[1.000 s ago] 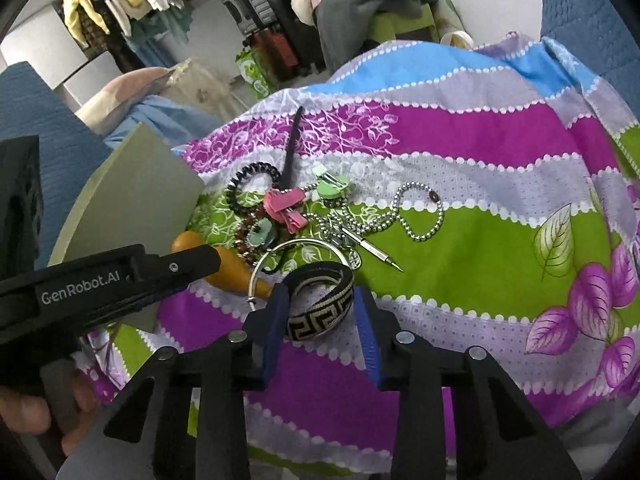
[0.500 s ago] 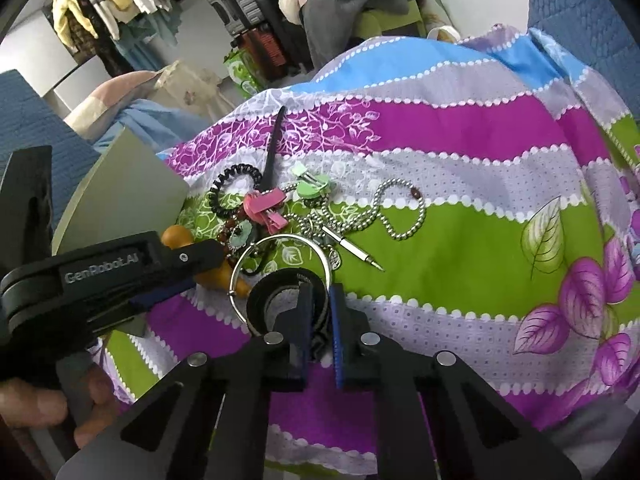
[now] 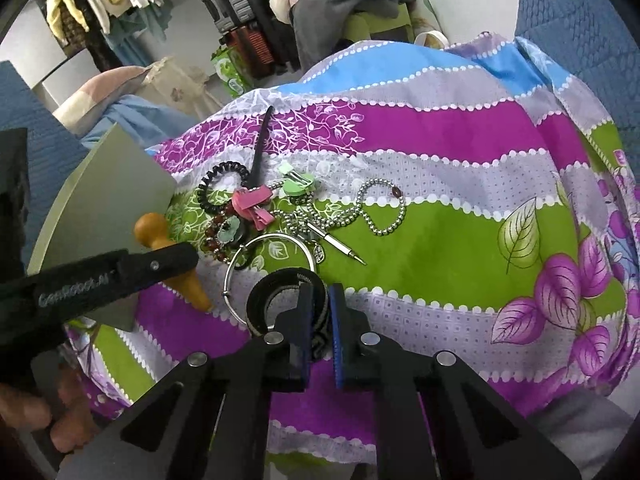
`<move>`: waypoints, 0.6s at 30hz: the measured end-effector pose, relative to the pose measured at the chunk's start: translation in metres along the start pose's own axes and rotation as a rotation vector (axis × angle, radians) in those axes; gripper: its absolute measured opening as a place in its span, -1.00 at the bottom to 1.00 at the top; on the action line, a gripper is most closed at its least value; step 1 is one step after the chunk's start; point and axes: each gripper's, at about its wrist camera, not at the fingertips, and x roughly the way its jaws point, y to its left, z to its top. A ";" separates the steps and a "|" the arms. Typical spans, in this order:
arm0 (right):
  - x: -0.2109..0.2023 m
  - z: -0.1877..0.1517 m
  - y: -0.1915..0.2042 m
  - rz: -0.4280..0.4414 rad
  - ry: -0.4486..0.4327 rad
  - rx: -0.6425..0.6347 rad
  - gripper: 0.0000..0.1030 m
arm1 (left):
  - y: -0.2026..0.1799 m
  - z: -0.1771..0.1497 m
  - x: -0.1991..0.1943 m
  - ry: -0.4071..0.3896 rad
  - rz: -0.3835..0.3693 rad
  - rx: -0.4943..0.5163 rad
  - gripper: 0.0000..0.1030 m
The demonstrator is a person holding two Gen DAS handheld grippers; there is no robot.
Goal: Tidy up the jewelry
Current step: 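Close the right tool on the bangle while the left tool grasps the orange gourd, then carry the bangle with the right tool while the left tool carries the gourd over the box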
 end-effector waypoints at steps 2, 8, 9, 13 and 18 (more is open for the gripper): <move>-0.002 -0.001 0.001 -0.010 0.000 -0.001 -0.89 | -0.001 -0.004 -0.005 0.007 -0.002 0.034 -0.41; -0.011 -0.001 0.001 -0.048 -0.019 -0.007 -0.89 | -0.002 -0.013 -0.019 0.020 0.004 0.113 -0.41; -0.011 -0.001 0.001 -0.049 -0.020 -0.002 -0.89 | -0.002 -0.014 -0.021 0.023 0.003 0.123 -0.41; -0.015 0.000 -0.003 -0.063 -0.015 0.024 -0.89 | -0.003 -0.015 -0.033 0.021 0.004 0.162 -0.41; -0.025 0.003 0.004 -0.078 -0.025 0.003 -0.90 | -0.005 -0.011 -0.044 0.028 -0.003 0.202 -0.41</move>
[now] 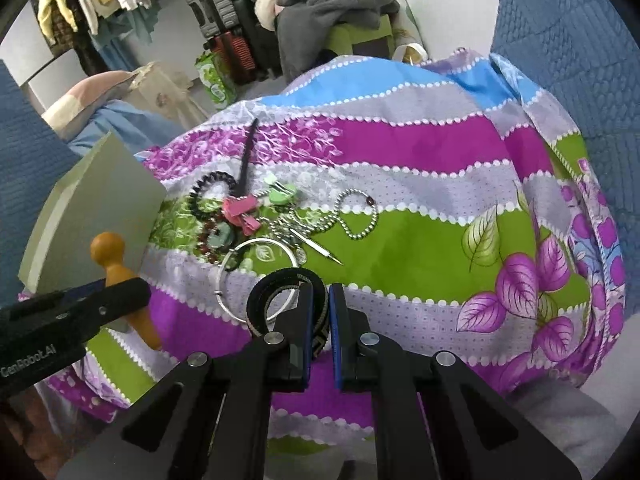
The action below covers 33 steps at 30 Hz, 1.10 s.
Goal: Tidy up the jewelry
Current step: 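Carry the bangle with the right tool while the left tool carries the gourd over the box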
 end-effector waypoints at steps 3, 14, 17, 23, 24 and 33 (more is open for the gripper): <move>-0.010 0.003 0.004 -0.006 -0.015 -0.010 -0.90 | 0.000 0.003 -0.007 -0.003 0.002 0.021 -0.41; -0.051 0.023 0.023 -0.015 -0.080 -0.030 -0.90 | 0.010 0.016 -0.046 -0.031 -0.012 0.056 -0.41; -0.061 0.030 0.030 -0.010 -0.093 -0.039 -0.90 | 0.014 0.021 -0.062 -0.049 -0.022 0.062 -0.41; -0.089 0.050 0.046 0.005 -0.143 -0.051 -0.90 | 0.022 0.037 -0.099 -0.082 -0.042 0.084 -0.41; -0.091 0.053 0.048 0.007 -0.149 -0.053 -0.90 | 0.024 0.040 -0.106 -0.088 -0.048 0.085 -0.40; -0.120 0.084 0.090 0.021 -0.210 -0.106 -0.90 | 0.055 0.058 -0.156 -0.143 -0.025 0.093 -0.40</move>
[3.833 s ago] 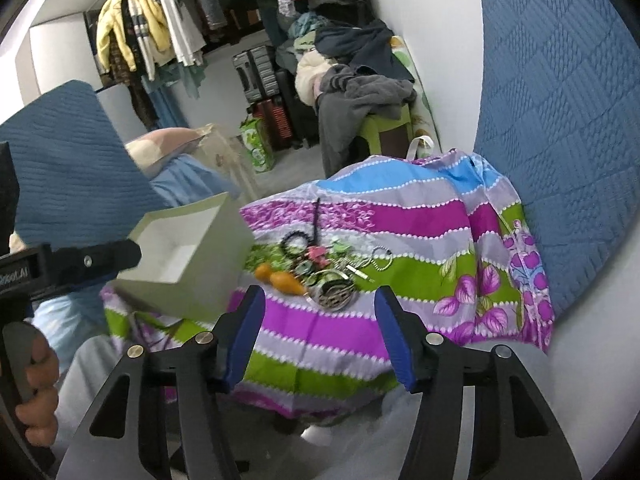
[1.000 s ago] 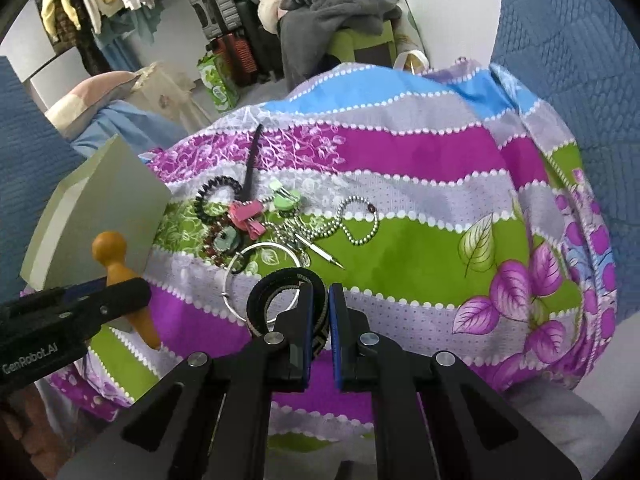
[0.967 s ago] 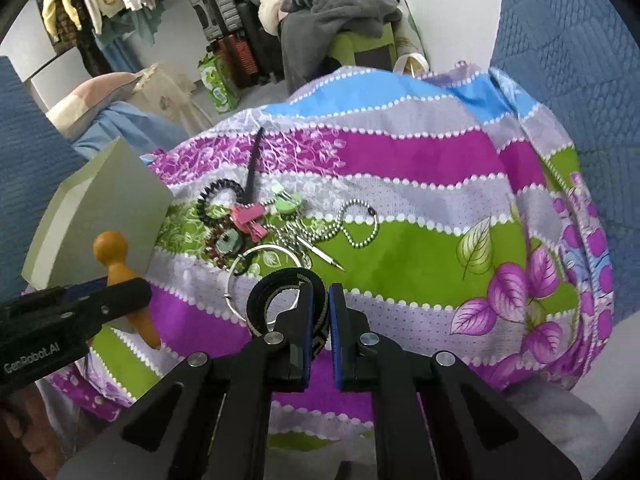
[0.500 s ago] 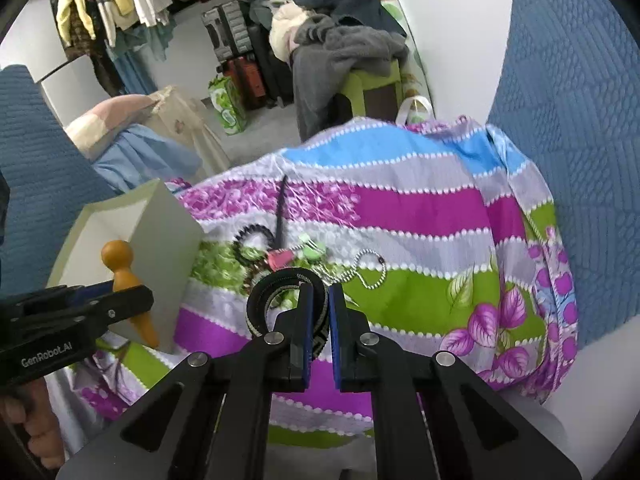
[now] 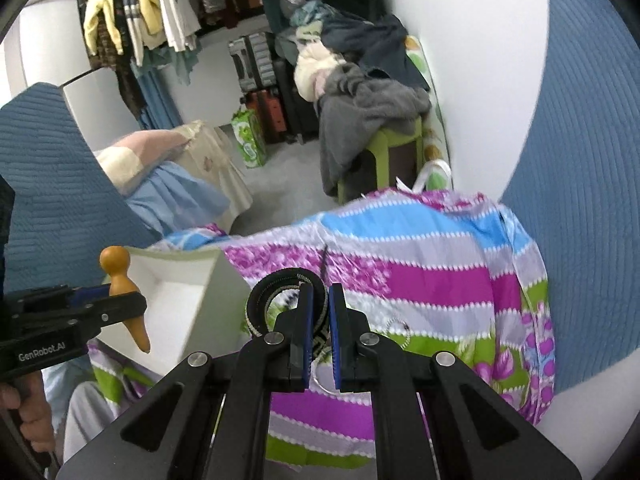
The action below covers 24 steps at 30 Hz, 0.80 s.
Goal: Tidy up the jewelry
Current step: 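Carry the bangle with the right tool while the left tool carries the gourd over the box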
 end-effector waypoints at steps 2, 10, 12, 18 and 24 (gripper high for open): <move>-0.002 0.009 0.012 0.011 -0.012 -0.006 -0.90 | 0.011 0.005 -0.011 -0.015 0.008 0.000 -0.40; -0.003 0.032 0.066 0.071 -0.041 -0.042 -0.90 | 0.059 0.018 -0.047 -0.083 0.054 -0.008 -0.40; 0.003 0.033 0.082 0.083 -0.033 -0.057 -0.90 | 0.071 0.018 -0.049 -0.088 0.060 -0.015 -0.40; 0.036 0.018 0.125 0.123 0.026 -0.109 -0.90 | 0.109 0.002 -0.025 -0.043 0.060 -0.037 -0.40; 0.079 -0.015 0.161 0.157 0.140 -0.149 -0.90 | 0.133 -0.023 0.015 0.018 0.086 -0.024 -0.40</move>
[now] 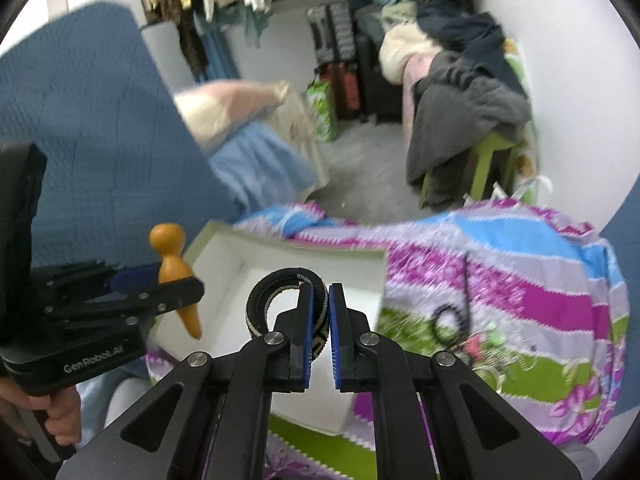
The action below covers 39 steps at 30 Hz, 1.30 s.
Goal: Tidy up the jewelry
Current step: 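Carry the bangle with the right tool while the left tool carries the gourd over the box, then open the left tool to drop the gourd while the right tool releases the bangle into the box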
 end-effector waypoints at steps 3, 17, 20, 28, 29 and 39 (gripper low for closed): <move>0.021 -0.013 0.009 -0.007 0.056 -0.040 -0.90 | 0.012 -0.011 0.023 0.038 -0.007 -0.024 -0.40; 0.046 -0.024 0.008 -0.020 0.128 -0.039 -0.87 | 0.039 -0.039 0.055 0.086 0.014 -0.072 -0.38; 0.040 -0.019 0.007 -0.001 0.117 -0.037 -0.85 | 0.035 -0.033 0.043 0.071 0.023 -0.077 -0.30; -0.001 -0.002 0.002 0.013 0.031 -0.060 -0.46 | 0.025 -0.019 -0.004 -0.038 0.052 -0.098 0.42; -0.007 0.001 0.001 0.012 0.016 -0.060 -0.44 | 0.022 -0.017 -0.009 -0.048 0.055 -0.098 0.42; -0.080 0.018 -0.015 0.004 -0.137 -0.075 -0.34 | -0.011 -0.007 -0.085 -0.193 0.061 -0.095 0.42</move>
